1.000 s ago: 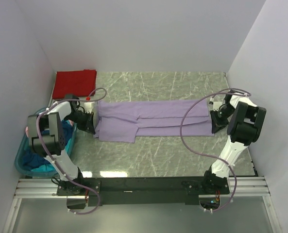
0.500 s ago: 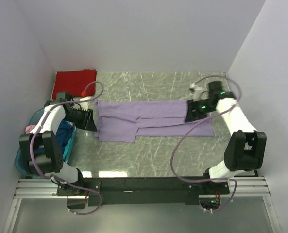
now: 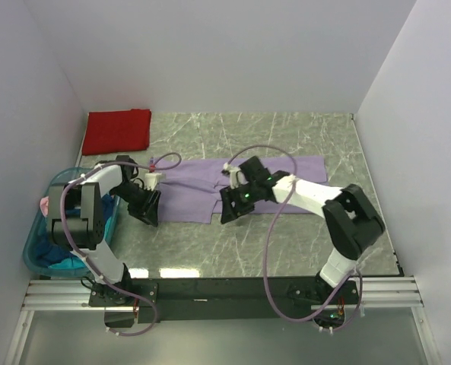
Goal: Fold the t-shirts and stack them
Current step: Fold the tshirt
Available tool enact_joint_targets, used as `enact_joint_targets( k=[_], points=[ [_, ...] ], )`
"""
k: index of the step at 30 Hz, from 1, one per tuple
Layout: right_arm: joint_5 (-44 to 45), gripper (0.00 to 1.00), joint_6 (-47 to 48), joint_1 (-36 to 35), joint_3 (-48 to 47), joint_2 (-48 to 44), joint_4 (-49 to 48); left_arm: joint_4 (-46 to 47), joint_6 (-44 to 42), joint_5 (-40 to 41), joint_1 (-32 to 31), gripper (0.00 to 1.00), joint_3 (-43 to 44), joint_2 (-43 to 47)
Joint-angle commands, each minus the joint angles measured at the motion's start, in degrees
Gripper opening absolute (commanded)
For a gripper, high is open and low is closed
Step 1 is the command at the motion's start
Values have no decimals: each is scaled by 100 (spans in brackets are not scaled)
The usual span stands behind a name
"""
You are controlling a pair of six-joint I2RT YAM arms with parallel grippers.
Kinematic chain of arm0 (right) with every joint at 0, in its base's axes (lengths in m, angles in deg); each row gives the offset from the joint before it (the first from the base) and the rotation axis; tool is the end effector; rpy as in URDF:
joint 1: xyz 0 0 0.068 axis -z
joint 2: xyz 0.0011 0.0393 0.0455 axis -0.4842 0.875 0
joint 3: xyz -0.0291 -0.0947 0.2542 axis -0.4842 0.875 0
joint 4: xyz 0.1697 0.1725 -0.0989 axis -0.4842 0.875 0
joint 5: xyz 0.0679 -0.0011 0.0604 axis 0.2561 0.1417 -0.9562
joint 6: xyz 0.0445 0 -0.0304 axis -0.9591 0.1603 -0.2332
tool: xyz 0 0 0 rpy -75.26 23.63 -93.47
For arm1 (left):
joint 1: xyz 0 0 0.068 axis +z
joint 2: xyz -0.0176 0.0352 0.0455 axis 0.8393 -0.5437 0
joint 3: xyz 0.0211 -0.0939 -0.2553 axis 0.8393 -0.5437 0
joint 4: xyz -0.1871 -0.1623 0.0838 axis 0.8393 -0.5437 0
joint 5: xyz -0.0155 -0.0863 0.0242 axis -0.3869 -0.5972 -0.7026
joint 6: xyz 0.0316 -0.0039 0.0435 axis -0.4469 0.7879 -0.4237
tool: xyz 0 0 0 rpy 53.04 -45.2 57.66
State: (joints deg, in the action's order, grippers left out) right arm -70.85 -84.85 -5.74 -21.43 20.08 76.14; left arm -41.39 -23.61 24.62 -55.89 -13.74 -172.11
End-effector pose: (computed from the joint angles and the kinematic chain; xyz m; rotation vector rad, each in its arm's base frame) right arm 0.2600 0.2040 0.1957 -0.8218 2.5308 1.0280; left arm 0.2754 -0.0115 0.1629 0.5803 2.9217 -0.7620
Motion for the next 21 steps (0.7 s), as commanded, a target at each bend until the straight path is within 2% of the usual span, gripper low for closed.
enact_joint_targets(
  k=[1, 5, 9, 15, 21],
  points=[
    [384, 65, -710, -519, -164, 340, -898, 392, 154, 335, -11, 50, -117, -94],
    [552, 66, -1149, -819, -94, 692, -1390, 743, 286, 405, -90, 53, -284, -173],
    [666, 67, -1309, -977, -111, 973, -1663, 647, 313, 274, -266, 53, -110, -331],
    [1131, 68, -1554, -1013, -269, 1343, -1708, 752, 568, 177, -363, 51, 93, -393],
    [1124, 67, -1748, -1030, -454, 1580, -1769, 955, 963, 353, -389, 50, 172, -428]
  ],
)
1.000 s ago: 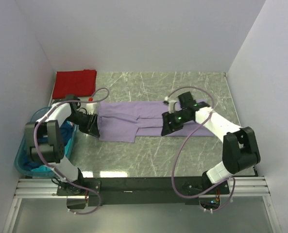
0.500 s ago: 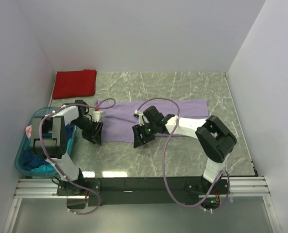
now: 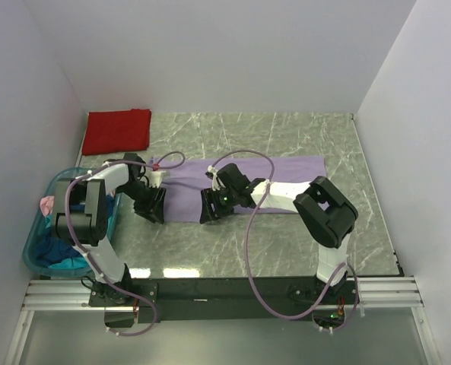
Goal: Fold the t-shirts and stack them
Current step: Fold the tshirt
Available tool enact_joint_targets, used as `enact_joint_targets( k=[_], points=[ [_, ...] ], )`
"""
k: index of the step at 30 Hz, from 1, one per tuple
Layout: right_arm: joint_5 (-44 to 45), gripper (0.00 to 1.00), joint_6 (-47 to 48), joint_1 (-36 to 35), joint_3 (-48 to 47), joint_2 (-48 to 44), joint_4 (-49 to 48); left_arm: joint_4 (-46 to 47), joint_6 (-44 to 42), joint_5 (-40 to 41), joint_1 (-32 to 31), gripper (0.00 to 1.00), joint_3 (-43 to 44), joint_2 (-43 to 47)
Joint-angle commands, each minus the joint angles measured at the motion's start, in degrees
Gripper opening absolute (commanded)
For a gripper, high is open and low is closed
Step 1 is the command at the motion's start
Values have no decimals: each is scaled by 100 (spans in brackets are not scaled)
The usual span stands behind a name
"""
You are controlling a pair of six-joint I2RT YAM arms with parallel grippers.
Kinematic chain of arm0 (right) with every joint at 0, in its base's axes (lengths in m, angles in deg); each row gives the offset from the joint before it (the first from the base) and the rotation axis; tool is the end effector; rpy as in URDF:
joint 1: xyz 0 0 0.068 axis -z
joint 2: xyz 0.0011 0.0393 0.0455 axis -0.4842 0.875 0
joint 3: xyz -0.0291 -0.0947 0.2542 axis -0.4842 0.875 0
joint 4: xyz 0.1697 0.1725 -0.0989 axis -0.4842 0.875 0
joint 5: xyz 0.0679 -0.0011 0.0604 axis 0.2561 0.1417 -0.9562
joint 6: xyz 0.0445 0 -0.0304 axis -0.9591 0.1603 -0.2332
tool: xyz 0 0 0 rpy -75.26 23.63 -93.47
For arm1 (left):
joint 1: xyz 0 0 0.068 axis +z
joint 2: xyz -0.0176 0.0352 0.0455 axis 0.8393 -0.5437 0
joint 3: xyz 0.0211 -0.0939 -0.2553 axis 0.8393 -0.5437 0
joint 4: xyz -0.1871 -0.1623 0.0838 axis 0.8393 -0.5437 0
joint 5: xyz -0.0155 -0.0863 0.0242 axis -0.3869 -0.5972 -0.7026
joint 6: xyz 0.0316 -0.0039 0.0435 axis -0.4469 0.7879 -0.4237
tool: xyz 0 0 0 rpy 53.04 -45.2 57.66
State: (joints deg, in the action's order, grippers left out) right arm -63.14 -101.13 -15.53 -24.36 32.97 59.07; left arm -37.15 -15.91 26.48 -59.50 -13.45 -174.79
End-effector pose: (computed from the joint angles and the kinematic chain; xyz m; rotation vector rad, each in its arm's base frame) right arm 0.2604 0.2776 0.1511 -0.6608 2.5627 1.0365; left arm 0.2851 -0.0283 0.1511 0.4937 2.9712 -0.7195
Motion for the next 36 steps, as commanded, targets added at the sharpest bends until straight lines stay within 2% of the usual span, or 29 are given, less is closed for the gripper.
enact_joint_targets(
  k=[1, 6, 12, 13, 14, 15, 17, 18, 20, 22, 31, 36],
  points=[
    [300, 65, -128, -60, -196, 387, -53, 548, 299, 176, -29, 50, 161, -194],
    [220, 56, -173, -60, -293, 546, 17, 628, 493, 194, -46, 49, 223, -256],
    [168, 34, -155, -60, -425, 677, 149, 646, 598, 491, -55, 42, 162, -159],
    [141, 26, -146, -60, -425, 686, 149, 619, 607, 501, -46, 38, 162, -159],
    [124, 22, -129, -60, -451, 686, 158, 610, 608, 492, -46, 36, 144, -151],
    [106, 13, -120, -51, -477, 678, 175, 593, 608, 423, -46, 29, 144, -124],
    [62, 5, -50, -60, -539, 678, 228, 575, 608, 343, -55, 21, 144, -72],
    [36, 0, -41, -60, -583, 634, 271, 566, 608, 291, -55, 14, 153, -37],
    [-51, 0, 21, -51, -583, 485, 255, 540, 581, 141, -55, 5, 135, 42],
    [-113, 0, 65, -60, -566, 370, 219, 496, 555, 62, -55, 1, 135, 104],
    [-430, 0, 83, 10, -645, -157, 184, 171, 563, -255, -55, 1, 434, 508],
    [-544, 0, 12, 177, -794, -193, 202, 47, 616, -369, -46, 1, 882, 544]
  ],
)
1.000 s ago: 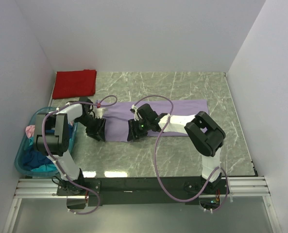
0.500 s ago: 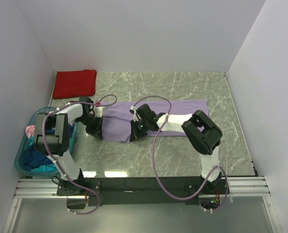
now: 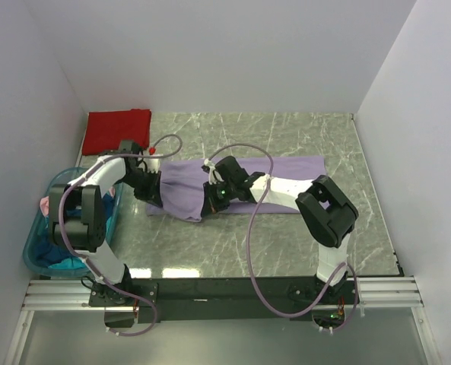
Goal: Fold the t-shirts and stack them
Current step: Fold the tshirt
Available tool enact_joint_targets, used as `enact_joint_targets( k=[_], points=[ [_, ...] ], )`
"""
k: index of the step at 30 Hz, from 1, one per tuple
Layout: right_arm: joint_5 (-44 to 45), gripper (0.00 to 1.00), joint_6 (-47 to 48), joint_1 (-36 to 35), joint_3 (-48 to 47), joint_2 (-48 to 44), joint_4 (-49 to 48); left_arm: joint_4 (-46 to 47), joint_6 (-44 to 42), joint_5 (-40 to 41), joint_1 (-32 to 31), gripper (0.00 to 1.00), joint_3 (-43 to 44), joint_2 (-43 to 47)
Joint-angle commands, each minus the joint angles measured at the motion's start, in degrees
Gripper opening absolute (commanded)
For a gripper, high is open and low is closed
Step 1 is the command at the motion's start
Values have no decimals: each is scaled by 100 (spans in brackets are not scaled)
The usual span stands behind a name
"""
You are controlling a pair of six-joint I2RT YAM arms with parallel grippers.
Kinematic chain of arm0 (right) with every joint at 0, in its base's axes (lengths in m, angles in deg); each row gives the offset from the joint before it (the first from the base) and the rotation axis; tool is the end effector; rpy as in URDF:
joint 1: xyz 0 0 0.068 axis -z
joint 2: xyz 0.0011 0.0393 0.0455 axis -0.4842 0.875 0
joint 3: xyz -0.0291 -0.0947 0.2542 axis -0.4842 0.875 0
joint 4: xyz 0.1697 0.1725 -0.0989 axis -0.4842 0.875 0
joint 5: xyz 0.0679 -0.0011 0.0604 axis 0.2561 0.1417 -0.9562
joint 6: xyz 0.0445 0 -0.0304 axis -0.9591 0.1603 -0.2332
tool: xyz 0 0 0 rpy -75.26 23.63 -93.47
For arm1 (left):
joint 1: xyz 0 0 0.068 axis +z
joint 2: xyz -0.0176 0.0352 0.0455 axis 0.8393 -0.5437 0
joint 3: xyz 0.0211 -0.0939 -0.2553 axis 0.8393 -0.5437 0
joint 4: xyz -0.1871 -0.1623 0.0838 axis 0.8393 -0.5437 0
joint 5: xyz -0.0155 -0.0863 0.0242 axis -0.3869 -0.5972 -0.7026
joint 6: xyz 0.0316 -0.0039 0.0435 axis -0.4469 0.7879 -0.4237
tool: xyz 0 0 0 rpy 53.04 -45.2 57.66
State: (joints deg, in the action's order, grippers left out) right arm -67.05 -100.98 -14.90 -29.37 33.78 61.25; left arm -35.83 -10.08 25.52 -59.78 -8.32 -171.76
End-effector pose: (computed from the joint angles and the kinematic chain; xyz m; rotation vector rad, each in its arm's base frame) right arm 0.2726 0.2865 0.1693 -0.6885 2.5242 1.1274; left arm 0.3028 -0.0311 0.1874 0.3922 2.8498 -0.6983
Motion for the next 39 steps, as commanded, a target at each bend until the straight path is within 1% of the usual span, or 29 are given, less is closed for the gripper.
enact_joint_targets(
  k=[1, 5, 10, 14, 15, 18, 26, 31, 32, 35, 39],
  points=[
    [-162, 0, -12, 201, -328, -256, -17, -101, 50, -282, -9, 1, 447, 223],
    [-197, 0, 41, 473, -601, -186, 27, -101, 120, -361, 52, 1, 1009, 47],
    [-215, 0, 190, 755, -1049, 157, 53, 48, 278, -589, 228, 1, 1729, -392],
    [-276, 0, 243, 887, -1497, 543, 124, 250, 489, -730, 255, 1, 2151, -779],
    [-276, 0, 260, 914, -1541, 657, 124, 276, 542, -756, 402, 1, 2214, -919],
    [-294, 0, 269, 966, -1682, 816, 89, 391, 674, -826, 465, 1, 2372, -1156],
    [-338, 0, 331, 1133, -1805, 922, 159, 628, 982, -976, 492, 1, 2276, -1351],
    [-513, 0, 287, 1265, -1779, 861, 176, 611, 1043, -1020, 501, 1, 2030, -1140],
    [-548, 0, 261, 1309, -1762, 826, 150, 602, 1305, -1037, 501, 1, 1995, -1088],
    [-715, 0, 164, 1353, -1674, 773, 80, 540, 1465, -1213, 501, 1, 1828, -1000],
    [-838, 0, 181, 1353, -1682, 825, 150, 523, 1641, -1214, 501, 1, 1442, -868]
  ],
)
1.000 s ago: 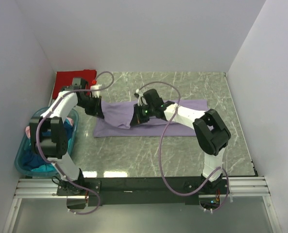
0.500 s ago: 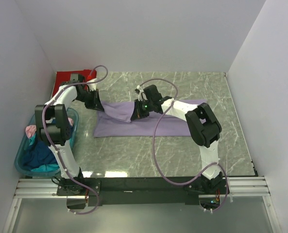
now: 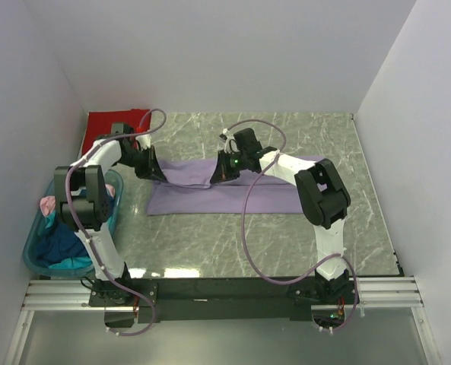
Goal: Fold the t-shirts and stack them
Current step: Fold the tshirt
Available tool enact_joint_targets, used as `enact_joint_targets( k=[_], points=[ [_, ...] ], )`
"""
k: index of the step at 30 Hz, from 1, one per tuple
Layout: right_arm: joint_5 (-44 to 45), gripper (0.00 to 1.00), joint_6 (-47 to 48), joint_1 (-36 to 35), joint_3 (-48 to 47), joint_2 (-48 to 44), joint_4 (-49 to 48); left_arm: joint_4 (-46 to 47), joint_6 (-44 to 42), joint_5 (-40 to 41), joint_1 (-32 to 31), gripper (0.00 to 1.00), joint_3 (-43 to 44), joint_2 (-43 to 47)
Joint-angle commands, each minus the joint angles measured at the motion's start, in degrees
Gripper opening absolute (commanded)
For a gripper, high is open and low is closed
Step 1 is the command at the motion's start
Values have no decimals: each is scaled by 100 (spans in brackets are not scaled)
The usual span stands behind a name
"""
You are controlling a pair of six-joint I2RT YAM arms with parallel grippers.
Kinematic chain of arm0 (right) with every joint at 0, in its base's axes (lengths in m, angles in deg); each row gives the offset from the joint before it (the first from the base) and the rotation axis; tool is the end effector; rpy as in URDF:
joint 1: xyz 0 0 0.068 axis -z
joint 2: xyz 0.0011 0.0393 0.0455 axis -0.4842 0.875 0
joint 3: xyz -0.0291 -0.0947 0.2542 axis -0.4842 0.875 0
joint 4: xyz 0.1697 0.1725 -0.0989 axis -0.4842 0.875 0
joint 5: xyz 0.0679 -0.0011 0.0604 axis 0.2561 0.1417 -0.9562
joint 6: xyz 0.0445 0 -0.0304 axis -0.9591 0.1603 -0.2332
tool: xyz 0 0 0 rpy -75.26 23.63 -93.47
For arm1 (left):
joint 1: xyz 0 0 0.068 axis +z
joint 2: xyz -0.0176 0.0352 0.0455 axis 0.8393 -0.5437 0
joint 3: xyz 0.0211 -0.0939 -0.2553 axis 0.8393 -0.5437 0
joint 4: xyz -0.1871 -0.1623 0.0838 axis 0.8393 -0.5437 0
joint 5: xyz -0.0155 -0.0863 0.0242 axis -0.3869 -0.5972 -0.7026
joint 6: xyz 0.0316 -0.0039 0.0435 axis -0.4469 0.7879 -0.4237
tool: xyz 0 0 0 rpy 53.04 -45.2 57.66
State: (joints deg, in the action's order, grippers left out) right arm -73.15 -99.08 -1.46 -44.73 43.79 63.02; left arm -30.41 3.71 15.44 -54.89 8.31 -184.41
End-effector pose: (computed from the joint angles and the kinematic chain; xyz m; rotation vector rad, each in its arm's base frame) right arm 0.3781 0.2462 0.1785 -0.4902 2.4344 1.1706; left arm 0.3822 -0.0074 0.1985 0.0261 2.6914 -0.9290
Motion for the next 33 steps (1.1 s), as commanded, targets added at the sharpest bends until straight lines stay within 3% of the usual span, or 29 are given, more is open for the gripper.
enact_joint_targets(
  k=[1, 13, 16, 17, 19, 20, 22, 27, 33],
  points=[
    [-238, 0, -9, 9, -154, -167, 25, -19, 314, -171, 11, 1, -292, 424],
    [-246, 0, 219, -8, -49, -44, 543, -238, 228, 286, 29, 2, -1031, 723],
    [-264, 2, 518, -35, -347, 131, 1121, -449, 43, 339, 29, 25, -1075, 706],
    [-238, 9, 693, -52, -435, 158, 1264, -485, -1, 330, 55, 35, -1075, 732],
    [-194, 27, 808, -35, -532, 71, 1414, -511, -80, 295, 99, 40, -1058, 811],
    [-176, 31, 896, -26, -532, 1, 1414, -494, -107, 278, 151, 43, -1040, 916],
    [-167, 37, 1019, -35, -550, -201, 1458, -354, -116, 190, 178, 43, -996, 1100],
    [-211, 36, 1072, -79, -708, -334, 1467, 121, -72, -170, 117, 33, -970, 1295],
    [-580, 13, 940, -219, -1024, 113, 1379, 560, 121, -627, -182, 18, -891, 1101]
  ],
)
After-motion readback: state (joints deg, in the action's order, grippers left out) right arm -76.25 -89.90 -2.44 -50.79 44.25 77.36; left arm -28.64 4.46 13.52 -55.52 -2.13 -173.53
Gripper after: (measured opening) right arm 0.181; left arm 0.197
